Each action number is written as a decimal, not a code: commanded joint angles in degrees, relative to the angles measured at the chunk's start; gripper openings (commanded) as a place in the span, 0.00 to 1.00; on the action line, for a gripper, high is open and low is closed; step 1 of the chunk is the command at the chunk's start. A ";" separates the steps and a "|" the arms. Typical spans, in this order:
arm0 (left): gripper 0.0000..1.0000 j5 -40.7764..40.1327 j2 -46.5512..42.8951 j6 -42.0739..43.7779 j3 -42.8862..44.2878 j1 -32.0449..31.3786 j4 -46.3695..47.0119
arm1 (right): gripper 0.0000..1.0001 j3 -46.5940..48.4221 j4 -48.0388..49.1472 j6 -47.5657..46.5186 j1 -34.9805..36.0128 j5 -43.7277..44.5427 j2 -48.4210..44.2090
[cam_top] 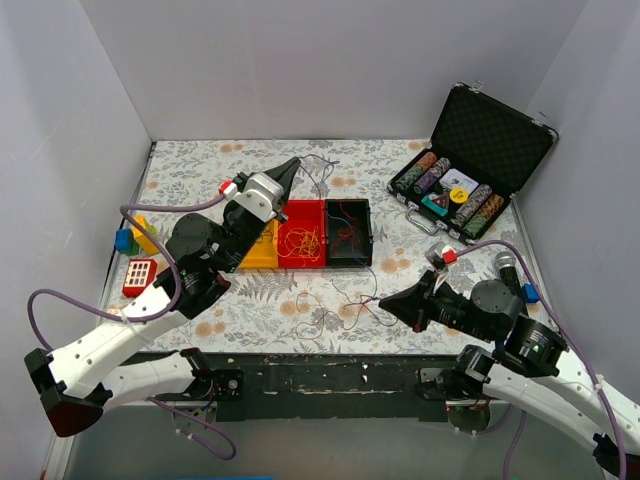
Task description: Untangle the cables
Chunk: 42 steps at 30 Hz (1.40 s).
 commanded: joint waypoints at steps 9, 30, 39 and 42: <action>0.00 -4.43 8.44 6.24 2.16 9.13 10.48 | 0.01 1.36 -1.61 2.30 0.24 -2.86 -3.08; 0.67 38.79 15.50 -7.64 13.26 29.73 -12.34 | 0.01 1.62 3.82 2.48 0.24 -4.62 -3.97; 0.98 56.22 9.17 -2.29 12.55 23.75 -27.90 | 0.01 3.55 11.91 1.25 0.24 -9.01 2.00; 0.98 62.89 7.84 -0.09 13.33 22.52 -32.64 | 0.01 4.34 14.02 1.34 0.24 -9.89 2.80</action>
